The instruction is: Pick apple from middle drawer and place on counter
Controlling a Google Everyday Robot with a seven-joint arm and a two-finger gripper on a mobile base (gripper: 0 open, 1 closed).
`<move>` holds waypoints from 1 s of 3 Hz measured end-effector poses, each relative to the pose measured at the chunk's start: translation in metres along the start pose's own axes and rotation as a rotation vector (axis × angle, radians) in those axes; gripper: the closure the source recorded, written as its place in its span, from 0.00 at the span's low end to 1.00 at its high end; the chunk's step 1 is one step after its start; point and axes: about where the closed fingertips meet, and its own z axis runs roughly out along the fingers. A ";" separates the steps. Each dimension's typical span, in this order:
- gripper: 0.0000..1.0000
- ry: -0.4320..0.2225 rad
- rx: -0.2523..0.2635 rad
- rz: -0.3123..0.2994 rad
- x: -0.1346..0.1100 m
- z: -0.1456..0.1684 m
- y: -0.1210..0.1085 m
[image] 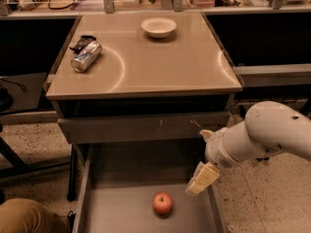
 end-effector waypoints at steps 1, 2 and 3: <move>0.00 0.000 0.000 0.000 0.000 0.000 0.000; 0.00 -0.005 -0.041 0.015 0.007 0.031 0.002; 0.00 -0.035 -0.096 0.048 0.026 0.082 0.004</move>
Offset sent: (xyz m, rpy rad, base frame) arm 0.0077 0.0234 -0.0763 0.0488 0.1001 0.0201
